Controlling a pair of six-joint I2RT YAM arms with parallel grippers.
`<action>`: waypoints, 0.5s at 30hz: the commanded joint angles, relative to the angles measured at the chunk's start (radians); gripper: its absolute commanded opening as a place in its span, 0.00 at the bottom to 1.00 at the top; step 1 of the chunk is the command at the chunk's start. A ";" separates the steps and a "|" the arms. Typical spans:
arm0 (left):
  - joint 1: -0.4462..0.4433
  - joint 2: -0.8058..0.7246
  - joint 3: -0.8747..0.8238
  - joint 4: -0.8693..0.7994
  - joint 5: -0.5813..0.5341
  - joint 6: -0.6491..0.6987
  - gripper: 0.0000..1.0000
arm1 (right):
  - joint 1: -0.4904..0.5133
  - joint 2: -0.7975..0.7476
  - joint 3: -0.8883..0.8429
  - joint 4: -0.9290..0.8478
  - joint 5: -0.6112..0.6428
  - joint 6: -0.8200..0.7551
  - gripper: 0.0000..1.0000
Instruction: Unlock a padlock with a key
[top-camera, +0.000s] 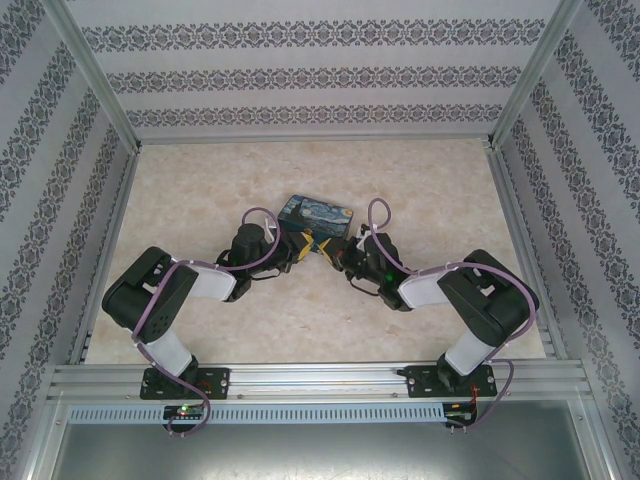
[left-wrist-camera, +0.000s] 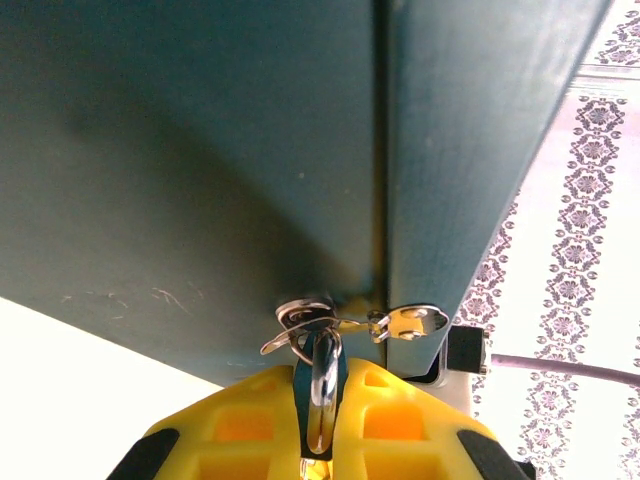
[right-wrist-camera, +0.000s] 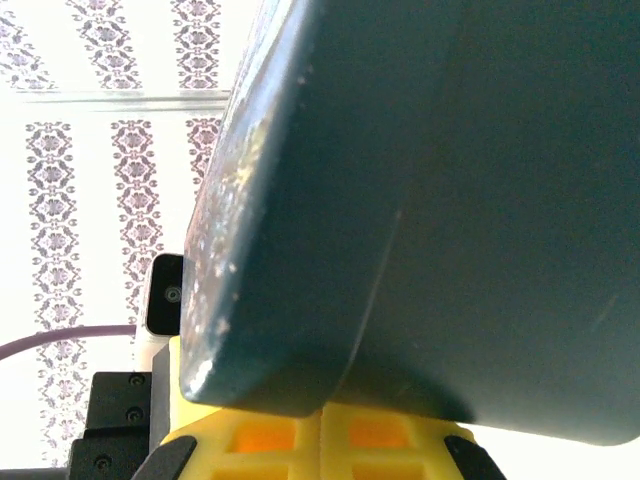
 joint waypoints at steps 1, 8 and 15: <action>-0.022 -0.012 0.022 0.088 0.043 -0.022 0.00 | -0.031 0.009 0.041 0.018 -0.072 -0.121 0.00; -0.024 -0.007 0.015 0.132 0.049 -0.090 0.00 | -0.054 0.014 0.044 0.032 -0.125 -0.250 0.00; -0.030 0.021 0.012 0.206 0.048 -0.155 0.00 | -0.047 0.043 0.053 0.065 -0.099 -0.230 0.00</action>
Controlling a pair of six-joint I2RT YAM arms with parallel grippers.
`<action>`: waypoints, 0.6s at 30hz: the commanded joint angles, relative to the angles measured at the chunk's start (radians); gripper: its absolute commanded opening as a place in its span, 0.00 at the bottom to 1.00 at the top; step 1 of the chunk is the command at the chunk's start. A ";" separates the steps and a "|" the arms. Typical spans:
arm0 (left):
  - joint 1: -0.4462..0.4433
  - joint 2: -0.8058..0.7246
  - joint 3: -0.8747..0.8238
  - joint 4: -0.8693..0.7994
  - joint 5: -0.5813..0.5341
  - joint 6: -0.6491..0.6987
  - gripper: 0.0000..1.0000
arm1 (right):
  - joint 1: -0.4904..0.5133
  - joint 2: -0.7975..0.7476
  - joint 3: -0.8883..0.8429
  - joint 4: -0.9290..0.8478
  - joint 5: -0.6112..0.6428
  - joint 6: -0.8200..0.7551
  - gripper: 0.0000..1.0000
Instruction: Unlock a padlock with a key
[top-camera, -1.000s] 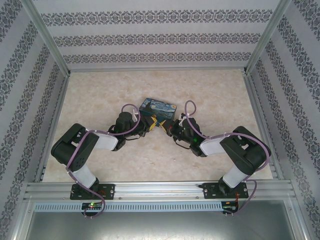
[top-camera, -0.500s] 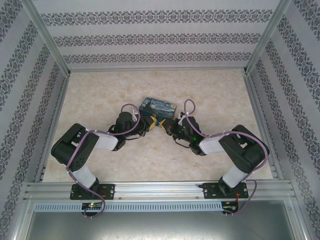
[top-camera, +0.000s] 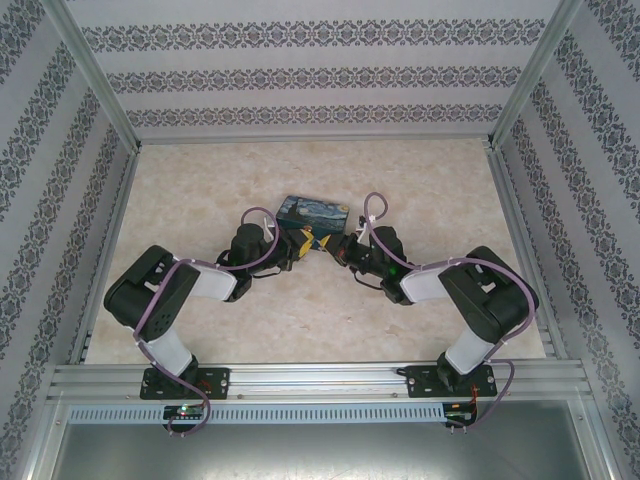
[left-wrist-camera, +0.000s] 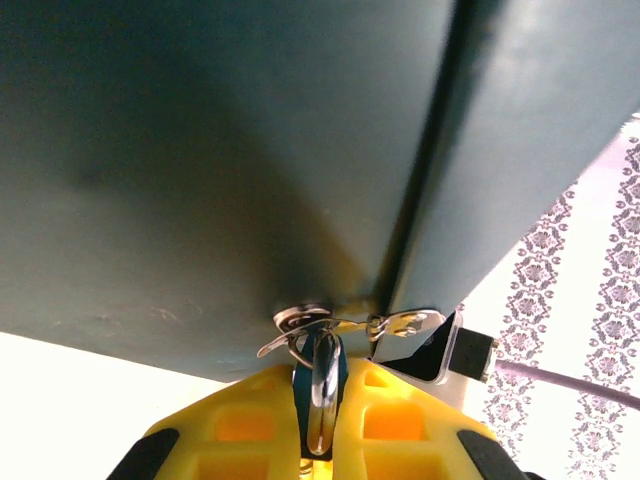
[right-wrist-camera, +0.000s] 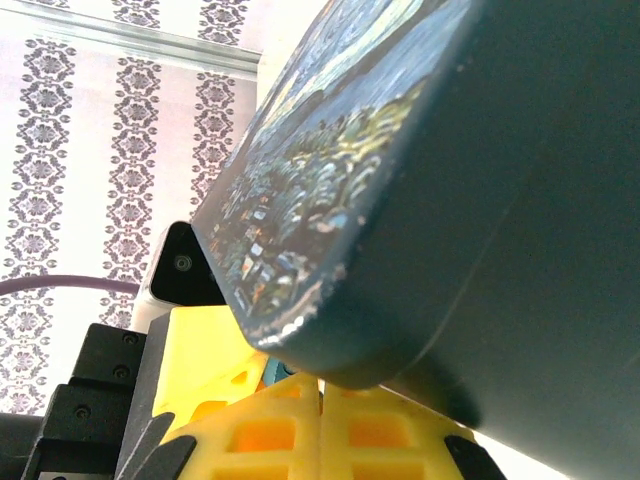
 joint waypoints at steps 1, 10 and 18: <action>-0.031 0.005 0.012 0.144 0.059 -0.049 0.00 | 0.005 0.028 0.029 0.065 0.016 -0.021 0.00; -0.035 0.010 0.010 0.175 0.059 -0.080 0.00 | 0.030 0.085 0.057 0.171 0.036 0.060 0.00; -0.037 0.013 0.000 0.165 0.068 -0.067 0.00 | 0.025 0.186 0.083 0.344 0.019 0.247 0.00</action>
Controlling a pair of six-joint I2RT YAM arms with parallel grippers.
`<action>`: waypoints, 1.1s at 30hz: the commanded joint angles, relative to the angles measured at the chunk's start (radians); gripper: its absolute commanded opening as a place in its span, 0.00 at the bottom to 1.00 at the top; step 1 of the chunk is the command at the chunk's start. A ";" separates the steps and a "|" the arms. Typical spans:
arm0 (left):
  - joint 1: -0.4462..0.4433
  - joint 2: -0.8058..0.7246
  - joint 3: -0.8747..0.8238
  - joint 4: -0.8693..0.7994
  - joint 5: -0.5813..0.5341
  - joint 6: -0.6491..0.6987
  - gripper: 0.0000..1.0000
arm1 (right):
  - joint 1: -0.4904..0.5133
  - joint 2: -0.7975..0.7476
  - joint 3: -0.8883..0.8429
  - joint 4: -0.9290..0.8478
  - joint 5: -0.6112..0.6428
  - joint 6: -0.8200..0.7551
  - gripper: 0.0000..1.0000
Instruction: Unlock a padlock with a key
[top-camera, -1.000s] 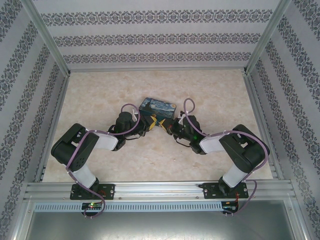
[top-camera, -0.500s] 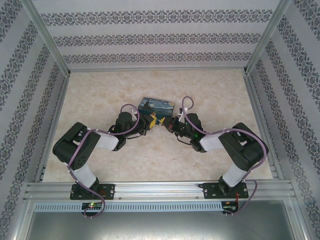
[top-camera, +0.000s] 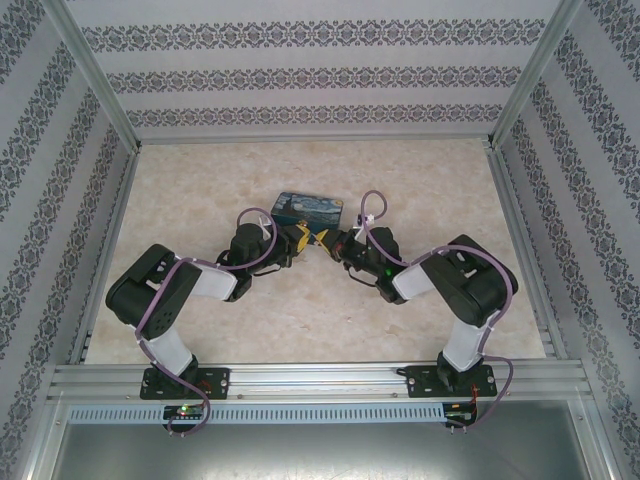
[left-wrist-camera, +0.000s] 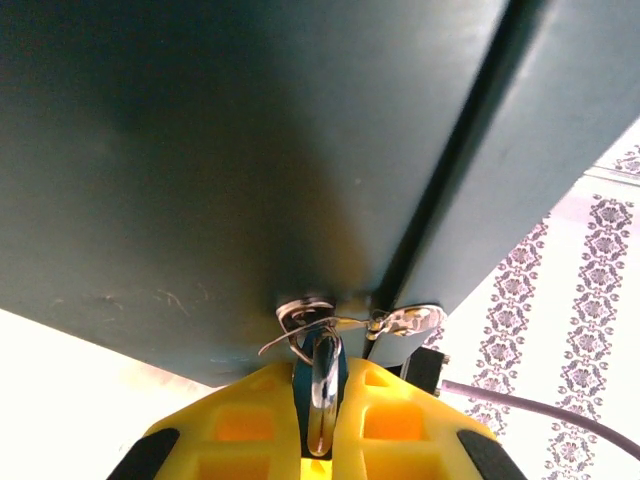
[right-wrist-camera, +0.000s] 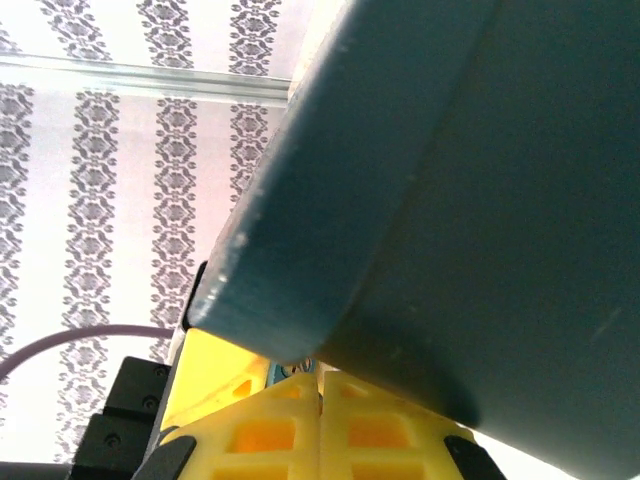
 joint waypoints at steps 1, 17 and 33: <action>-0.040 0.002 -0.002 0.133 0.152 -0.002 0.00 | 0.021 0.047 0.057 0.138 -0.005 0.098 0.00; -0.040 -0.006 0.001 0.070 0.166 0.071 0.00 | -0.049 -0.007 0.041 0.018 -0.087 -0.011 0.00; -0.039 -0.030 0.009 -0.020 0.186 0.165 0.00 | -0.060 -0.032 0.075 -0.086 -0.074 0.038 0.00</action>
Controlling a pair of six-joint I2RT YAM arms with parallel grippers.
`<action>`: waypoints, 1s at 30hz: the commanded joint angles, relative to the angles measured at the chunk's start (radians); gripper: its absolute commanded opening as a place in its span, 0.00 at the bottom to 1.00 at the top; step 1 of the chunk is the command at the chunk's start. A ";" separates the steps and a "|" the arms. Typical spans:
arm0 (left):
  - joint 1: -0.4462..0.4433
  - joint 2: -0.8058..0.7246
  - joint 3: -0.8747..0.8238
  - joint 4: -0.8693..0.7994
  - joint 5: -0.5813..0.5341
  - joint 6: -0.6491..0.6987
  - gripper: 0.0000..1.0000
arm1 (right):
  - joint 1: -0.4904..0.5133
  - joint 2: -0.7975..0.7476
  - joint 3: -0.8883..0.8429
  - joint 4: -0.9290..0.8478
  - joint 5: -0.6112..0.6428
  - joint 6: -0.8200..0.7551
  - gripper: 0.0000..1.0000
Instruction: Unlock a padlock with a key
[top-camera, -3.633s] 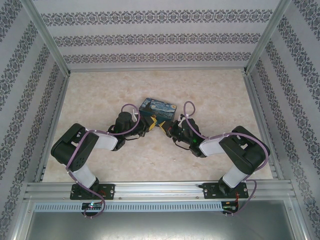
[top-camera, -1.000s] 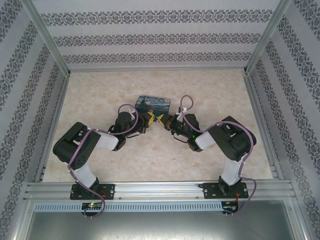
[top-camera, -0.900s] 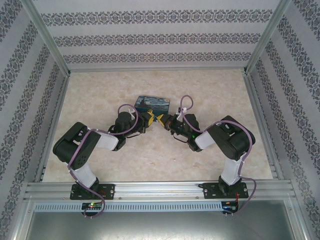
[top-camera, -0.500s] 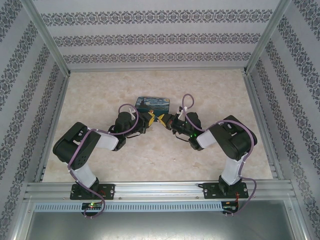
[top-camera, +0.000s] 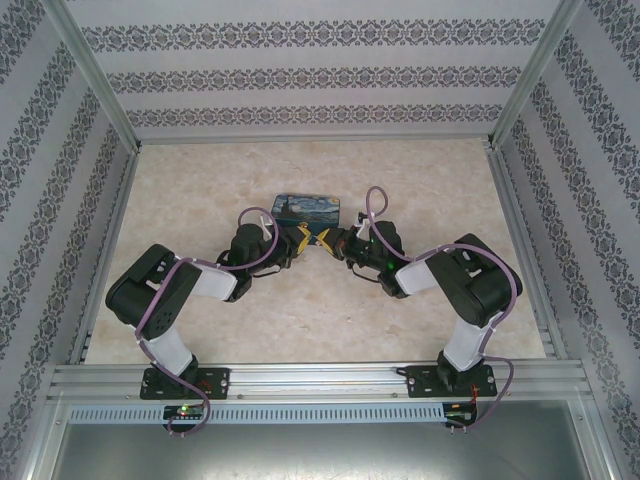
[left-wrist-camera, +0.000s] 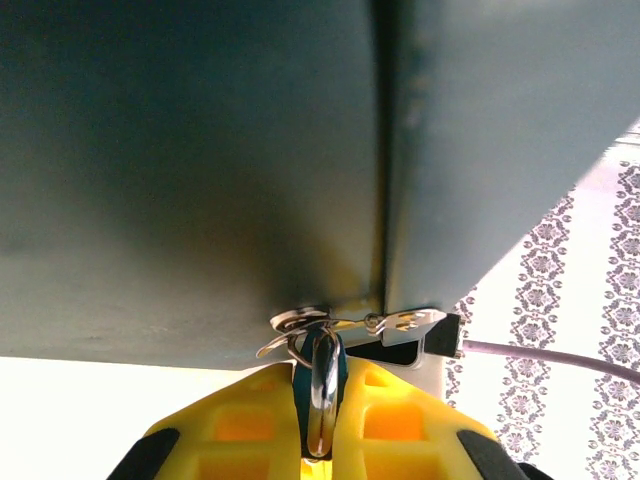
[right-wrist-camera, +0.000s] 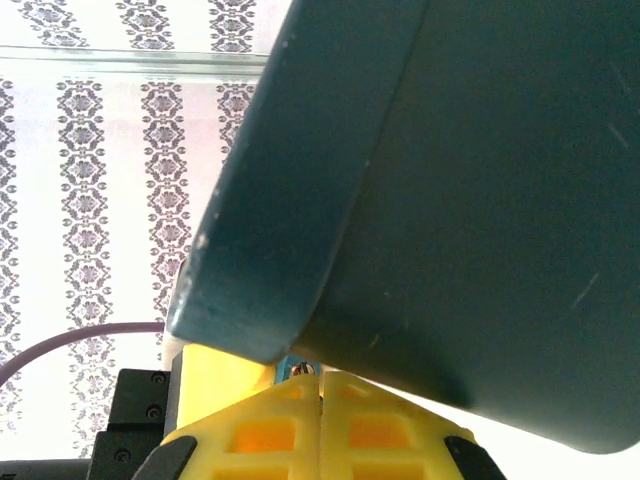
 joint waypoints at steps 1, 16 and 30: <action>-0.038 -0.033 0.010 -0.002 0.163 0.059 0.00 | -0.012 -0.002 0.047 0.032 0.036 0.032 0.00; -0.038 -0.029 0.018 0.061 0.175 0.009 0.00 | 0.000 0.024 0.044 0.045 0.055 0.072 0.00; -0.042 -0.033 0.010 0.196 0.123 -0.196 0.00 | 0.036 0.050 0.045 0.079 0.102 0.082 0.00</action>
